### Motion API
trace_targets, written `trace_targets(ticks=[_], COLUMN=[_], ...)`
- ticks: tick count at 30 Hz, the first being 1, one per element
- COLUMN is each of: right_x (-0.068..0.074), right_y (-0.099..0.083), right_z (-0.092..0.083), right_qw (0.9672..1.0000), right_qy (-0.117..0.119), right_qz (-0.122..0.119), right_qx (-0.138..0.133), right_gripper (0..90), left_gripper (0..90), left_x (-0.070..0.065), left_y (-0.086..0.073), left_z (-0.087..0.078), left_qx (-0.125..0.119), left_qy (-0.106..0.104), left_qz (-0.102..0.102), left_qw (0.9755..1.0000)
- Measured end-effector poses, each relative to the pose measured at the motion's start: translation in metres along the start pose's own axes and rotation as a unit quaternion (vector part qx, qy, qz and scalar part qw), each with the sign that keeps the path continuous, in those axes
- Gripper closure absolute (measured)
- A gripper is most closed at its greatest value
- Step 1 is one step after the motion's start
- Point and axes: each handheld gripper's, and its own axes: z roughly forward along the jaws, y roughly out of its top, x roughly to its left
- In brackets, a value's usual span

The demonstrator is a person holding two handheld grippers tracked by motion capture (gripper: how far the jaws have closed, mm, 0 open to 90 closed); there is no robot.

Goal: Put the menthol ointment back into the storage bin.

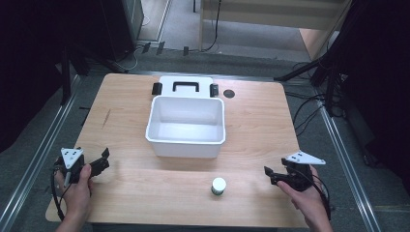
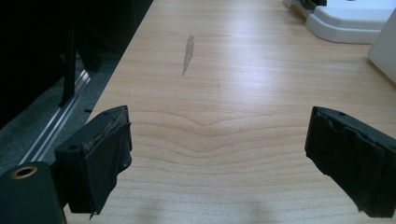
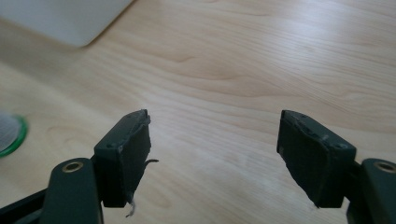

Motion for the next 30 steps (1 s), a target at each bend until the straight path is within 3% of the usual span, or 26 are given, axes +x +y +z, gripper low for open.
trace_targets(ticks=[1, 2, 3, 4, 5, 6, 7, 8, 11, 12, 13, 14, 15, 16, 17, 18, 19, 22, 23, 25, 26, 27, 28, 29, 30], right_x=[0.008, 0.008, 0.016, 0.016, 0.022, 0.022, 0.029, 0.031, 0.04, 0.04, 0.047, 0.047, 0.054, 0.058, 0.058, 0.062, 0.069, 0.081, 0.085, 0.093, 0.093, 0.101, 0.101, 0.108, 0.11], right_y=[0.012, 0.012, 0.022, 0.022, 0.031, 0.031, 0.04, 0.043, 0.053, 0.053, 0.057, 0.057, 0.062, 0.064, 0.064, 0.066, 0.069, 0.072, 0.073, 0.073, 0.073, 0.073, 0.073, 0.074, 0.074], right_z=[-0.002, -0.002, -0.003, -0.003, -0.005, -0.005, -0.005, -0.006, -0.005, -0.005, -0.003, -0.003, 0.0, 0.001, 0.001, 0.003, 0.006, 0.01, 0.011, 0.013, 0.013, 0.016, 0.016, 0.019, 0.02], right_qw=[0.9988, 0.9988, 0.9957, 0.9957, 0.9917, 0.9917, 0.9863, 0.9841, 0.9732, 0.9732, 0.9641, 0.9641, 0.9555, 0.9521, 0.9521, 0.9476, 0.9389, 0.9224, 0.915, 0.9035, 0.9035, 0.8933, 0.8933, 0.8867, 0.8848], right_qy=[0.018, 0.018, 0.028, 0.028, 0.035, 0.035, 0.041, 0.041, 0.046, 0.046, 0.055, 0.055, 0.065, 0.07, 0.07, 0.078, 0.088, 0.109, 0.12, 0.137, 0.137, 0.145, 0.145, 0.15, 0.151], right_qz=[-0.032, -0.032, -0.067, -0.067, -0.096, -0.096, -0.122, -0.131, -0.174, -0.174, -0.199, -0.199, -0.218, -0.226, -0.226, -0.237, -0.261, -0.3, -0.315, -0.333, -0.333, -0.348, -0.348, -0.355, -0.357], right_qx=[0.031, 0.031, 0.058, 0.058, 0.078, 0.078, 0.104, 0.113, 0.143, 0.143, 0.167, 0.167, 0.187, 0.194, 0.194, 0.2, 0.206, 0.218, 0.222, 0.233, 0.233, 0.244, 0.244, 0.256, 0.258], right_gripper=[25.6, 25.6, 23.8, 23.8, 22.7, 22.7, 22.7, 22.7, 22.5, 22.5, 22.5, 22.5, 23.6, 24.1, 24.1, 24.1, 24.4, 26.3, 26.4, 27.0, 27.0, 27.3, 27.3, 28.2, 29.2], left_gripper=[8.0, 8.0, 8.0, 8.0, 8.0, 8.0, 8.0, 8.0, 8.0, 8.0, 8.0, 8.0, 8.0, 8.0, 8.0, 8.0, 8.0, 8.0, 8.0, 8.0, 8.0, 8.0, 8.0, 8.0, 8.0], left_x=[0.001, 0.001, 0.002, 0.002, 0.001, 0.001, -0.001, -0.001, -0.001, -0.001, -0.001, -0.001, -0.001, -0.001, -0.001, -0.001, -0.001, 0.0, 0.0, 0.0, 0.0, 0.0, 0.0, 0.0, 0.0], left_y=[0.0, 0.0, 0.0, 0.0, 0.0, 0.0, 0.0, 0.0, 0.0, 0.0, 0.0, 0.0, 0.0, 0.0, 0.0, -0.001, -0.001, -0.001, -0.001, -0.001, -0.001, -0.001, -0.001, -0.001, -0.001], left_z=[-0.001, -0.001, -0.001, -0.001, 0.0, 0.0, 0.0, -0.001, -0.001, -0.001, -0.001, -0.001, -0.001, -0.001, -0.001, -0.001, -0.002, -0.002, -0.002, -0.002, -0.002, -0.002, -0.002, -0.002, -0.002], left_qx=[-0.002, -0.002, -0.001, -0.001, -0.001, -0.001, -0.002, -0.002, -0.003, -0.003, -0.005, -0.005, -0.005, -0.005, -0.006, -0.007, -0.008, -0.009, -0.009, -0.009, -0.009, -0.009, -0.009, -0.009, -0.009], left_qy=[0.0, 0.0, 0.0, 0.0, 0.002, 0.002, 0.001, 0.001, 0.0, 0.0, 0.0, 0.0, 0.0, 0.0, -0.001, -0.002, -0.003, -0.005, -0.006, -0.006, -0.006, -0.006, -0.006, -0.006, -0.006], left_qz=[-0.005, -0.005, -0.003, -0.003, 0.005, 0.005, 0.008, 0.015, 0.013, 0.013, 0.009, 0.009, 0.009, 0.009, 0.011, 0.011, 0.012, 0.01, 0.009, 0.008, 0.008, 0.008, 0.008, 0.007, 0.007], left_qw=[1.0, 1.0, 1.0, 1.0, 1.0, 1.0, 1.0, 0.9999, 0.9999, 0.9999, 0.9999, 0.9999, 0.9999, 0.9999, 0.9999, 0.9999, 0.9999, 0.9999, 0.9999, 0.9999, 0.9999, 0.9999, 0.9999, 0.9999, 0.9999])
